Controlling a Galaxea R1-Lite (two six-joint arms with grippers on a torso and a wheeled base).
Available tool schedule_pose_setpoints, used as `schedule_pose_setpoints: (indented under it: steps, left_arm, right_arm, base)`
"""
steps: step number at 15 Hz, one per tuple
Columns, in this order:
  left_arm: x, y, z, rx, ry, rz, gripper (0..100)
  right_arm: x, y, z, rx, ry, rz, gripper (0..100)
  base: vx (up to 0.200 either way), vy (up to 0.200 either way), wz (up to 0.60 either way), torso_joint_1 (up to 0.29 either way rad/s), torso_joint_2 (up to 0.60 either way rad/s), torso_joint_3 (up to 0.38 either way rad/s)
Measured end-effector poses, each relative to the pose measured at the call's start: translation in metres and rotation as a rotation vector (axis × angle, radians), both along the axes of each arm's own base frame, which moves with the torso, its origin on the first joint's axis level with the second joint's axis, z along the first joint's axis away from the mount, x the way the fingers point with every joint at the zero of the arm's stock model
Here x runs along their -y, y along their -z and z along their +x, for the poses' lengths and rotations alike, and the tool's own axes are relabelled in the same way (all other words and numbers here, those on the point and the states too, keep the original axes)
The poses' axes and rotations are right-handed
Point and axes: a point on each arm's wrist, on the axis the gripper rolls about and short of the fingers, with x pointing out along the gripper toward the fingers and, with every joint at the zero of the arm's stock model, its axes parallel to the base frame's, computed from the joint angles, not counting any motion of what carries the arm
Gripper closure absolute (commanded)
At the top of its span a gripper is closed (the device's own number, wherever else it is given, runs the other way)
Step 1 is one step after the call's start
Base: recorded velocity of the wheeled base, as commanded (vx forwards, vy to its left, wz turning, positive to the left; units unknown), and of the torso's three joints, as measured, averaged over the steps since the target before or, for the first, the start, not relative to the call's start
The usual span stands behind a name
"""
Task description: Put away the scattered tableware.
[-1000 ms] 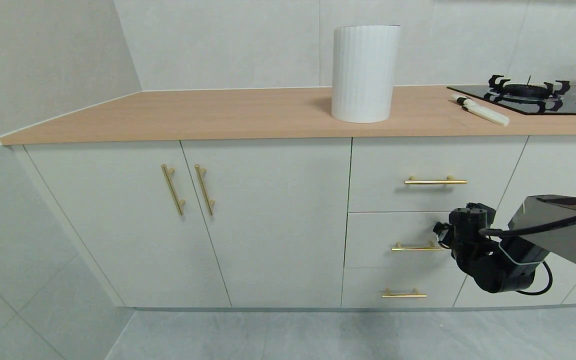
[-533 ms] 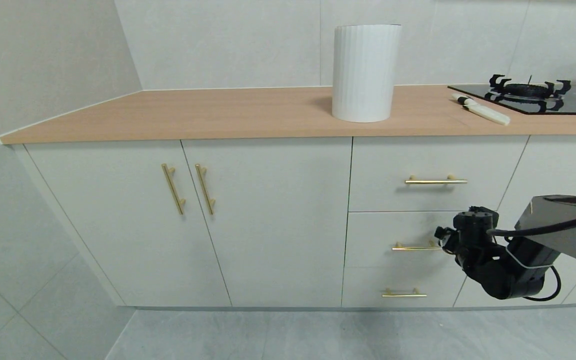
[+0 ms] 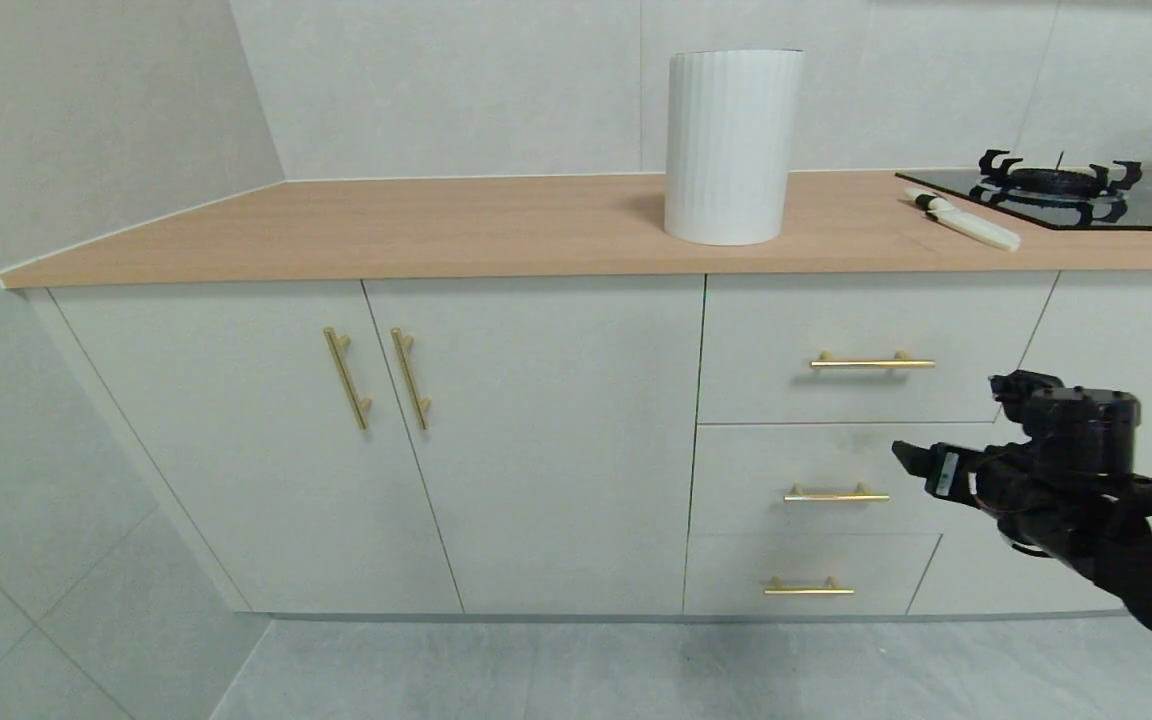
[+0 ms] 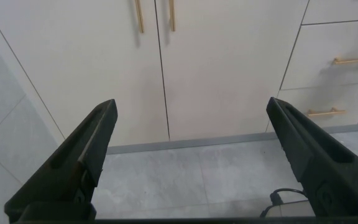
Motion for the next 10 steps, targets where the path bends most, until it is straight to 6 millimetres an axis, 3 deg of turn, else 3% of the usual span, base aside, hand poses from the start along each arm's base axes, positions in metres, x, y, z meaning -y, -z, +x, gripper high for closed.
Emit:
schedule_pose_setpoints:
  steps: [5, 10]
  left_arm:
    - [0.0, 0.0, 0.0, 0.0, 0.0, 0.0, 0]
    - [0.0, 0.0, 0.0, 0.0, 0.0, 0.0, 0]
  right_arm:
    - [0.006, -0.065, -0.098, 0.045, -0.054, -0.103, 0]
    - [0.027, -0.094, -0.2, 0.107, -0.02, -0.136, 0]
  base:
    - [0.0, 0.0, 0.0, 0.0, 0.0, 0.0]
    - [0.0, 0.0, 0.0, 0.0, 0.0, 0.0]
